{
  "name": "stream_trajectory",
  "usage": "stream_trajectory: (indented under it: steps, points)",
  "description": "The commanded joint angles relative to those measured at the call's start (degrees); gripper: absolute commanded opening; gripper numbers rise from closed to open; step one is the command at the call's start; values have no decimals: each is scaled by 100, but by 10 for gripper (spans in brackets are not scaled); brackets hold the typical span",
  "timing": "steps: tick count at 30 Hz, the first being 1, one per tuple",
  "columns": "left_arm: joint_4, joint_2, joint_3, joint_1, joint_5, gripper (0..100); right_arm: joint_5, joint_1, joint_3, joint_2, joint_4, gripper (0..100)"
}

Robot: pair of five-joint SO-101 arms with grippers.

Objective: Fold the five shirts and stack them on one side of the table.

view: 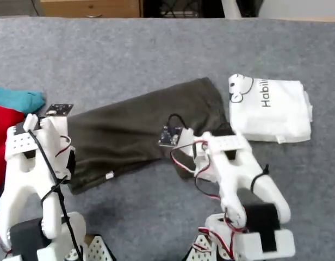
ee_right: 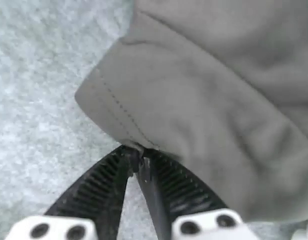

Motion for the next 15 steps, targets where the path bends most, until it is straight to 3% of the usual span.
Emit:
stream_trajectory:
  steps: [1, 8, 15]
  points:
    - [-44, -167, -57, -92, -62, 30, 53, 123, -699, 127, 695, 15]
    - [-53, -176, -66, -57, -62, 30, 53, 97, -1912, 136, 1820, 15]
    - [-53, -176, -66, -57, -62, 30, 62, 88, -2615, 136, 2268, 15]
